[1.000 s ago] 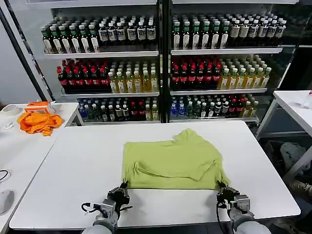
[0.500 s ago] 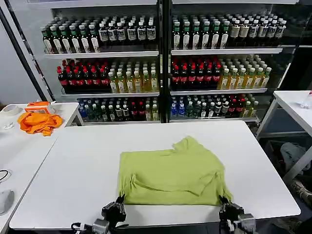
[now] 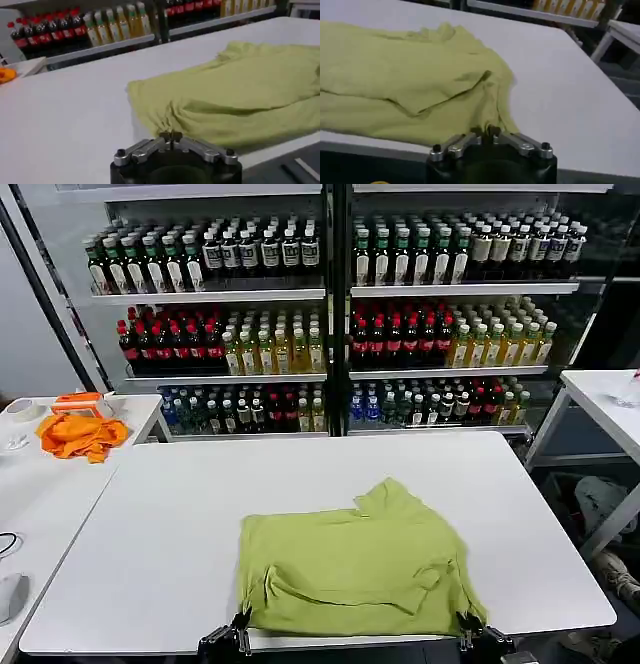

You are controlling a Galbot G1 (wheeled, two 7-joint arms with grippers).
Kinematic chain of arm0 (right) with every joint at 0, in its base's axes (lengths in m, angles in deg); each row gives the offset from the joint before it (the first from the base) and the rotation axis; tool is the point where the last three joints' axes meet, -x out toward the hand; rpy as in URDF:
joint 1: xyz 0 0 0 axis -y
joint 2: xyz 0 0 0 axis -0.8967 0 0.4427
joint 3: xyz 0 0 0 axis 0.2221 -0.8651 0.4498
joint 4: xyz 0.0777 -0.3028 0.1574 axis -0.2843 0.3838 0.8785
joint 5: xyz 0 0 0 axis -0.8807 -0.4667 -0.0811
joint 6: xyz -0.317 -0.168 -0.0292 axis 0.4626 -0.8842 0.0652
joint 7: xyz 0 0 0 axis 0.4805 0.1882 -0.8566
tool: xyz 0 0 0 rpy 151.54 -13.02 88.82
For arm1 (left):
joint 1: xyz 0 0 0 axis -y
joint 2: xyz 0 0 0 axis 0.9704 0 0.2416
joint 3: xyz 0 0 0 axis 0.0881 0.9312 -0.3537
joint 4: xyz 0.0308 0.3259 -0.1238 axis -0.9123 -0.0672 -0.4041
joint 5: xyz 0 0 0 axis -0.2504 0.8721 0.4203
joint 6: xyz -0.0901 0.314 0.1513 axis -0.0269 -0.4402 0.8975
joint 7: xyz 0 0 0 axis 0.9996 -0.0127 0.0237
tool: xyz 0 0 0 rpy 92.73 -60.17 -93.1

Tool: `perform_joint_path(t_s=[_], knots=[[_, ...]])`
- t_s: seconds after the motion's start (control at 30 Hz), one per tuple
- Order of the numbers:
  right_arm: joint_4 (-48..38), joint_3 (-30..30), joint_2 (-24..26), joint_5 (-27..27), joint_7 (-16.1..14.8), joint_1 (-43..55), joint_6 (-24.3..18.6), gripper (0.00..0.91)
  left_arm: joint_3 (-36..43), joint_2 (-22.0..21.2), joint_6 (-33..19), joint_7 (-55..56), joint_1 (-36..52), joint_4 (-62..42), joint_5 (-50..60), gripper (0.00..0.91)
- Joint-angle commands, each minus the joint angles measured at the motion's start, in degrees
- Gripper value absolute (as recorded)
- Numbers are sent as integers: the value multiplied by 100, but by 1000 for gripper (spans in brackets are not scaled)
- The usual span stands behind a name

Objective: Fold and organize the clothes.

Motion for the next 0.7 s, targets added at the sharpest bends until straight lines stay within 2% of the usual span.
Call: perform_joint_path(t_s=[0.03, 0.2, 0.23, 0.4, 0.6, 0.7], knots=[[-26, 26, 284, 401, 79, 847, 21, 907, -315, 229, 88, 32, 361, 36, -363, 907], [-632, -316, 578, 887, 222, 2035, 75, 907, -362, 528, 49, 132, 1315, -519, -1300, 907], [-955, -587, 637, 973, 270, 2536, 75, 907, -317, 602, 102, 188, 1601, -660, -1424, 907], [-1903, -1359, 695, 1305, 359, 3723, 80, 907, -20, 720, 391, 346, 3029, -1533, -2331, 907], [-3130, -2046, 528, 1759, 465, 5113, 82, 907, 437, 679, 565, 412, 4139, -2520, -2487, 907], [-3647, -2258, 399, 2140, 625, 5573, 80, 907, 626, 596, 579, 462, 4561, -2915, -2483, 907]])
